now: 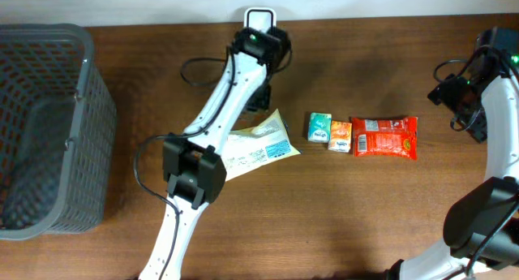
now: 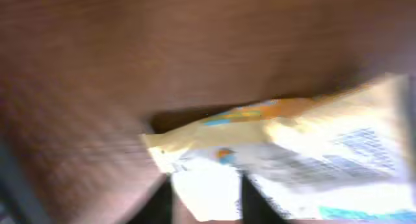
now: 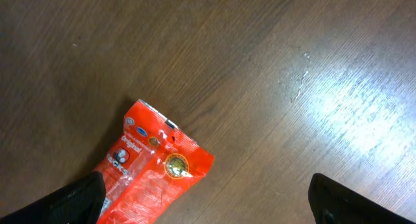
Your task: Scan the item barcode
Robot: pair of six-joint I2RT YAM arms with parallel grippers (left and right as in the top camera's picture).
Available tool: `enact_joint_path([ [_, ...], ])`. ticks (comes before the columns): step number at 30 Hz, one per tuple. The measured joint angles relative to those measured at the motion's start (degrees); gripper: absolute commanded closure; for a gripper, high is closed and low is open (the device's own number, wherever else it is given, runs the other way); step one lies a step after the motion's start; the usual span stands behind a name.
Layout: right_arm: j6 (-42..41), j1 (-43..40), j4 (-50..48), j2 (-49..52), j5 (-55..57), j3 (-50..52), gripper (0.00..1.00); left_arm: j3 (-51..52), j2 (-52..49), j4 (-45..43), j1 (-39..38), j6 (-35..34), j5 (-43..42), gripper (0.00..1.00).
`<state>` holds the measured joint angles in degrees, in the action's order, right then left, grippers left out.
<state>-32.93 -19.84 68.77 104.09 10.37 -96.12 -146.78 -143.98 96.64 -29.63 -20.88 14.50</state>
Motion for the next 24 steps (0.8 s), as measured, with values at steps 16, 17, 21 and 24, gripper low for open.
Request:
enact_joint_path([
  [16,-0.02,0.0,-0.02,0.0,-0.02,0.0,0.01,43.28,14.23,-34.12,0.07,12.33,-20.04,1.0],
  [17,0.02,0.0,-0.02,0.0,0.0,0.0,0.01,42.21,14.14,-31.69,0.04,12.31,-19.78,1.0],
  [21,0.0,0.0,-0.04,0.0,-0.02,0.0,0.01,29.16,13.88,-25.57,0.04,12.33,-13.31,1.0],
  [24,0.04,0.0,-0.02,0.0,0.0,0.0,0.01,29.14,13.9,-28.13,0.04,12.33,-15.26,1.0],
])
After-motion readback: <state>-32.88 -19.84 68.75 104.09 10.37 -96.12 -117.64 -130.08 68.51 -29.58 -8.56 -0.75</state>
